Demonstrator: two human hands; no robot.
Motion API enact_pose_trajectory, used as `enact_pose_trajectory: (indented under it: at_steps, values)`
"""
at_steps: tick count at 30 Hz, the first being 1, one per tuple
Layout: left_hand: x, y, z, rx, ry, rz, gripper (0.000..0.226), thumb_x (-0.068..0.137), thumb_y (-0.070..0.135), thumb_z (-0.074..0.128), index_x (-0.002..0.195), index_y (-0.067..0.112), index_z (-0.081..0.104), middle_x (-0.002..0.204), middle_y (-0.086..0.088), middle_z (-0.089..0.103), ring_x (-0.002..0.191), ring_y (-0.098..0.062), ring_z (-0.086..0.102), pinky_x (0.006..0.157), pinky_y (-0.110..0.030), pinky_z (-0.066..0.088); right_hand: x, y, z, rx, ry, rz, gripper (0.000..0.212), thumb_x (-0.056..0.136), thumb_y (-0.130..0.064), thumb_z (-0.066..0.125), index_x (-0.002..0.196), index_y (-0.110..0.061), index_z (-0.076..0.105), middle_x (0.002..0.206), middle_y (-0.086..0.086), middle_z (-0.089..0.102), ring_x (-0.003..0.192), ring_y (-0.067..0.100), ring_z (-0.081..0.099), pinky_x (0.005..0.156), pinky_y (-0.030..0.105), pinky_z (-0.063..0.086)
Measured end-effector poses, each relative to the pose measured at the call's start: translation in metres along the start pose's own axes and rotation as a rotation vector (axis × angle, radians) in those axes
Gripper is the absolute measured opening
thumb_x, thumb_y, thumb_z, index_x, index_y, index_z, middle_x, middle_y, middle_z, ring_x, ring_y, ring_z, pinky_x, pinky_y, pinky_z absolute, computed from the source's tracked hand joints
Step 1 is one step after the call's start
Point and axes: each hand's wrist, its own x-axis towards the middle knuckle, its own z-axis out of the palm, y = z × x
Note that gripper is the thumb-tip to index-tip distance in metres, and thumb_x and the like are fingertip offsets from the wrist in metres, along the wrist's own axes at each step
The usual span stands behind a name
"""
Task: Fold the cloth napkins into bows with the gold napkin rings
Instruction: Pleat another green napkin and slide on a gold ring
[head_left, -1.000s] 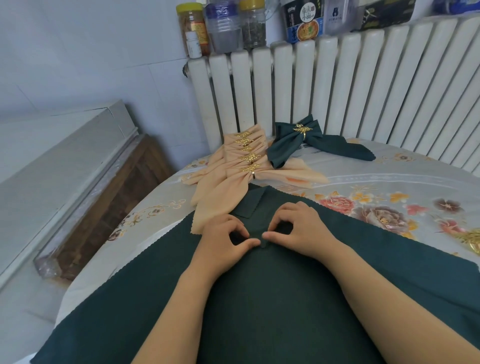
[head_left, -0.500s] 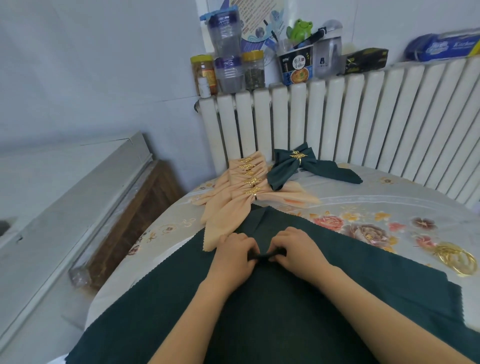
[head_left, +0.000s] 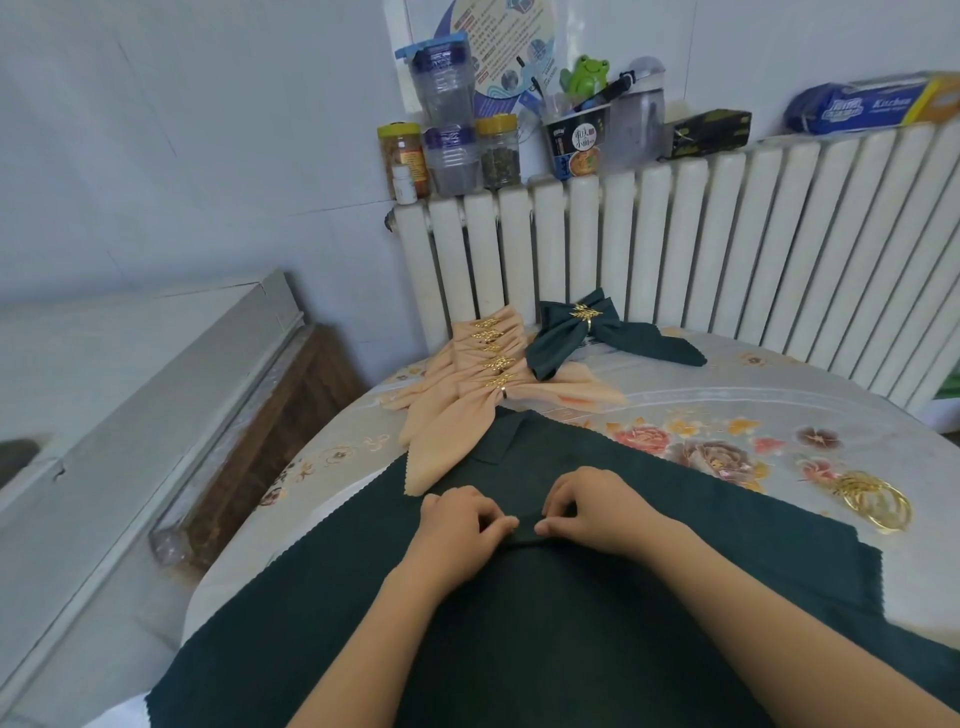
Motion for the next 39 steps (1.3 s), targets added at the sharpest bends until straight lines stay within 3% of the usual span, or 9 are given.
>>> enact_pose_trajectory:
  at_steps: [3, 7, 14, 19, 23, 31, 34, 37, 39]
  values:
    - [0.006, 0.0, 0.0, -0.047, -0.009, -0.042, 0.007, 0.08, 0.041, 0.069, 0.081, 0.034, 0.068, 0.104, 0.014, 0.051, 0.099, -0.003, 0.04, 0.094, -0.027, 0.024, 0.003, -0.004, 0.005, -0.016, 0.061, 0.059, 0.017, 0.083, -0.039, 0.067, 0.093, -0.025, 0.066, 0.104, -0.007, 0.059, 0.099, 0.012, 0.054, 0.091, 0.029, 0.044]
    - [0.007, -0.002, 0.002, -0.128, -0.045, -0.137, 0.026, 0.077, 0.042, 0.073, 0.093, 0.032, 0.056, 0.099, 0.012, 0.053, 0.099, -0.01, 0.047, 0.087, -0.027, 0.031, 0.007, -0.005, 0.009, -0.11, 0.051, 0.142, 0.047, 0.084, -0.041, 0.064, 0.128, -0.033, 0.049, 0.125, -0.004, 0.051, 0.122, 0.019, 0.042, 0.103, 0.036, 0.031]
    - [-0.007, 0.015, -0.001, 0.254, 0.116, 0.063, 0.022, 0.085, 0.04, 0.062, 0.101, 0.026, 0.062, 0.106, 0.006, 0.053, 0.103, -0.014, 0.044, 0.091, -0.029, 0.034, -0.015, -0.009, 0.012, -0.132, 0.257, 0.003, 0.017, 0.084, -0.037, 0.064, 0.095, -0.023, 0.061, 0.102, -0.007, 0.057, 0.098, 0.012, 0.045, 0.083, 0.025, 0.036]
    - [-0.035, 0.009, 0.011, 0.186, 0.226, 0.181, 0.012, 0.084, 0.024, 0.06, 0.096, 0.023, 0.059, 0.101, 0.008, 0.054, 0.098, -0.012, 0.045, 0.083, -0.021, 0.035, -0.043, -0.009, 0.017, -0.131, 0.296, -0.113, 0.013, 0.085, -0.034, 0.064, 0.09, -0.023, 0.06, 0.096, -0.009, 0.062, 0.088, 0.007, 0.038, 0.078, 0.021, 0.033]
    - [-0.055, 0.006, 0.014, 0.091, 0.102, 0.132, 0.016, 0.083, 0.019, 0.057, 0.098, 0.025, 0.058, 0.097, 0.01, 0.052, 0.098, -0.011, 0.046, 0.087, -0.022, 0.033, -0.06, -0.007, 0.021, -0.097, 0.201, -0.107, 0.016, 0.083, -0.037, 0.066, 0.089, -0.024, 0.06, 0.091, -0.012, 0.056, 0.089, 0.008, 0.043, 0.08, 0.021, 0.037]
    - [-0.063, 0.007, 0.008, -0.228, -0.04, -0.086, 0.013, 0.087, 0.04, 0.061, 0.077, 0.036, 0.069, 0.091, 0.009, 0.054, 0.09, -0.006, 0.05, 0.081, -0.024, 0.04, -0.064, -0.009, 0.018, 0.029, 0.101, 0.035, 0.023, 0.088, -0.049, 0.057, 0.075, -0.029, 0.059, 0.094, -0.008, 0.058, 0.096, 0.011, 0.05, 0.083, 0.025, 0.042]
    - [-0.061, 0.009, 0.01, -0.165, 0.02, -0.102, 0.01, 0.078, 0.038, 0.073, 0.073, 0.041, 0.064, 0.099, 0.012, 0.049, 0.102, -0.006, 0.041, 0.092, -0.026, 0.032, -0.062, -0.008, 0.023, 0.004, 0.146, 0.078, 0.019, 0.084, -0.04, 0.066, 0.095, -0.028, 0.058, 0.105, -0.008, 0.051, 0.109, 0.015, 0.045, 0.091, 0.025, 0.037]
    - [-0.059, 0.011, 0.008, -0.11, -0.001, -0.123, 0.025, 0.076, 0.039, 0.073, 0.093, 0.036, 0.055, 0.104, 0.015, 0.048, 0.105, -0.006, 0.039, 0.09, -0.026, 0.024, -0.06, -0.009, 0.027, -0.094, 0.144, 0.133, 0.045, 0.087, -0.041, 0.06, 0.129, -0.031, 0.047, 0.131, -0.008, 0.044, 0.125, 0.018, 0.033, 0.104, 0.033, 0.024]
    - [-0.057, 0.014, 0.004, -0.101, -0.021, -0.141, 0.036, 0.076, 0.039, 0.073, 0.104, 0.033, 0.052, 0.097, 0.014, 0.05, 0.1, -0.007, 0.044, 0.088, -0.026, 0.026, -0.06, -0.012, 0.027, -0.17, 0.157, 0.118, 0.039, 0.089, -0.042, 0.057, 0.126, -0.031, 0.051, 0.129, -0.007, 0.047, 0.124, 0.018, 0.033, 0.104, 0.034, 0.02]
